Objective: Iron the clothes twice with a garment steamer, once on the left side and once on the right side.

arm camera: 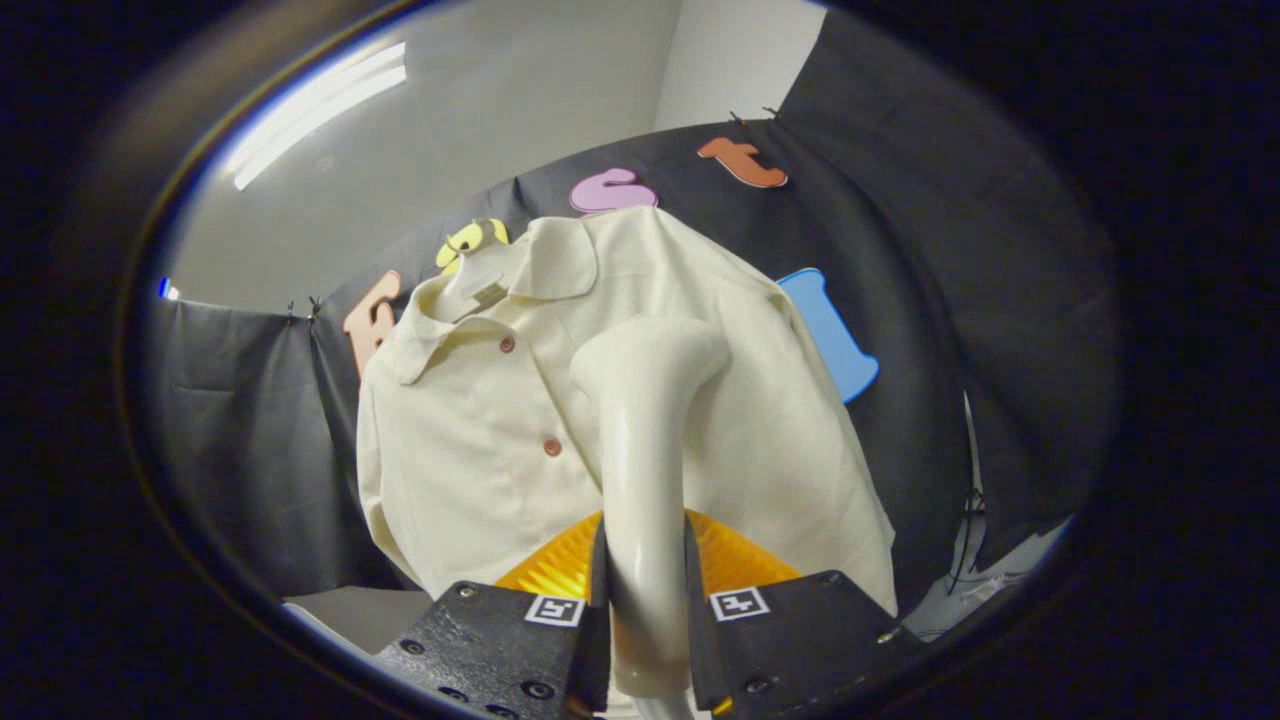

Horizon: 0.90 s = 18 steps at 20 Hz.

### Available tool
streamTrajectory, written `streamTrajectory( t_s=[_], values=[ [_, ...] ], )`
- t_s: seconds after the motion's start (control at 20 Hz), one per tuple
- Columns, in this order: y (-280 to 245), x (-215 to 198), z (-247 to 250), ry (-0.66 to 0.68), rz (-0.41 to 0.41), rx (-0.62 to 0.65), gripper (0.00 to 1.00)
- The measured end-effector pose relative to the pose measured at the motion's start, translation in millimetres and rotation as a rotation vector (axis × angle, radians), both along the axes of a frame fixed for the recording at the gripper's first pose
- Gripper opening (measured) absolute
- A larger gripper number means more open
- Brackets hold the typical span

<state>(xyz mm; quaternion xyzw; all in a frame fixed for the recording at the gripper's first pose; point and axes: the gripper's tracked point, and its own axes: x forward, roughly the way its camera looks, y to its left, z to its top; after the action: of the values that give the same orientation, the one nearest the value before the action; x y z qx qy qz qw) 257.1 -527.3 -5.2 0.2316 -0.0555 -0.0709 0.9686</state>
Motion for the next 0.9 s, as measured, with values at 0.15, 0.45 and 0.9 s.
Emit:
streamTrajectory(
  t_s=[0.15,0.45,0.9],
  values=[
    [-3,-8,-28,0.026,0.0,0.022,0.31],
    [-4,-22,-73,0.061,-0.003,0.064,0.31],
    [-7,-47,-153,0.138,-0.024,0.151,0.32]
  ],
)
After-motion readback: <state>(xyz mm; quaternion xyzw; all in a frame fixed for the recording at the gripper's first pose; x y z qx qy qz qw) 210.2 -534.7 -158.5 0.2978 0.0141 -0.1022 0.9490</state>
